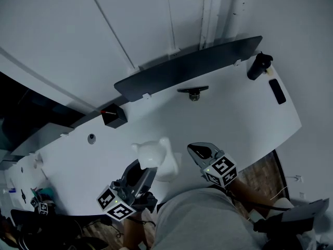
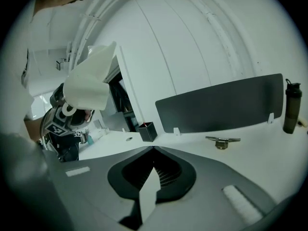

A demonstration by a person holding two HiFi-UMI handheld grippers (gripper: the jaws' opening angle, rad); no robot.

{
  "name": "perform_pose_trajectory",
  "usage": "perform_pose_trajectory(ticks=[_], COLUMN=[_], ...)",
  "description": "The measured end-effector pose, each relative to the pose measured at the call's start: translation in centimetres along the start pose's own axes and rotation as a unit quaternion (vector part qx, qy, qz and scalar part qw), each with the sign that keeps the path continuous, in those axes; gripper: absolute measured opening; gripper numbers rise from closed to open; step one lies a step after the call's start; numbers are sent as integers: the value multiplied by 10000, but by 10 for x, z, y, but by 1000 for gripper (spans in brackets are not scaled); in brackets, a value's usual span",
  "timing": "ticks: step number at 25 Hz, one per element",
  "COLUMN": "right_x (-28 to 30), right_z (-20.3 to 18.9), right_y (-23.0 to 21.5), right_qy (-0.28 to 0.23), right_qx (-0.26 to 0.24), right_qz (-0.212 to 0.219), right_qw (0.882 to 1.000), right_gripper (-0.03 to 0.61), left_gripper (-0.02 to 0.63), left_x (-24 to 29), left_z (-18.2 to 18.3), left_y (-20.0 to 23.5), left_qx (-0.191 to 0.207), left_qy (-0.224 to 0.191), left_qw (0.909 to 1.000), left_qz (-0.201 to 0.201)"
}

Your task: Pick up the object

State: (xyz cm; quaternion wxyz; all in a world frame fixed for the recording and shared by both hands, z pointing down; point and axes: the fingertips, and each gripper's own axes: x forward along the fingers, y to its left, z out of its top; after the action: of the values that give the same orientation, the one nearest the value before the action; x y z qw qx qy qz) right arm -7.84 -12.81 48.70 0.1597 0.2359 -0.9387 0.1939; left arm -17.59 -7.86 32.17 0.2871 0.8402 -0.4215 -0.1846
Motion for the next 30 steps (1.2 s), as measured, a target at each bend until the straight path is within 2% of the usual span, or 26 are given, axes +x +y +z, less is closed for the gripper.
perform_pose_trajectory(ticks=[2, 4, 7, 8, 9, 10, 13, 22, 25, 28, 30], right_x=[-4, -12, -35, -42, -49, -52, -55, -36, -31, -23, -20], right_z=[12, 29, 66, 79, 89, 97, 110, 111, 101, 92, 90], right_y=[-1, 2, 22, 32, 42, 52, 75, 113, 126, 129, 129], right_qy=[-249, -605, -1133, -1210, -1217, -1174, -1032, -564, -338, -180, -199], right_qx=[131, 377, 824, 880, 841, 706, 289, 213, -247, -927, -1101], right_qz=[55, 292, 1230, 1582, 1884, 2106, 2426, 2915, 2979, 2748, 2685], right_qw=[9996, 9970, 9825, 9760, 9709, 9679, 9642, 9547, 9537, 9568, 9568], right_gripper=[2, 3, 3, 89, 247, 285, 293, 273, 262, 186, 185], left_gripper=[118, 118, 118, 118, 118, 118, 118, 118, 118, 118, 118], left_x=[-7, -16, -24, -24, -24, -23, -22, -16, -15, -14, -15], left_z=[1, -1, -9, -12, -14, -14, -14, -22, -27, -32, -33], left_y=[-6, -4, 2, 3, 3, 2, 1, -8, -11, -9, -8], left_qx=[304, 539, 847, 908, 955, 998, 1149, 1644, 1750, 1934, 2024], left_qy=[-304, -598, -605, -531, -460, -400, -282, -38, 66, 208, 236], left_qw=[9991, 9967, 9945, 9944, 9943, 9942, 9929, 9863, 9844, 9808, 9790], left_qz=[66, 88, 119, 102, 61, 8, -91, -107, -168, -115, -79])
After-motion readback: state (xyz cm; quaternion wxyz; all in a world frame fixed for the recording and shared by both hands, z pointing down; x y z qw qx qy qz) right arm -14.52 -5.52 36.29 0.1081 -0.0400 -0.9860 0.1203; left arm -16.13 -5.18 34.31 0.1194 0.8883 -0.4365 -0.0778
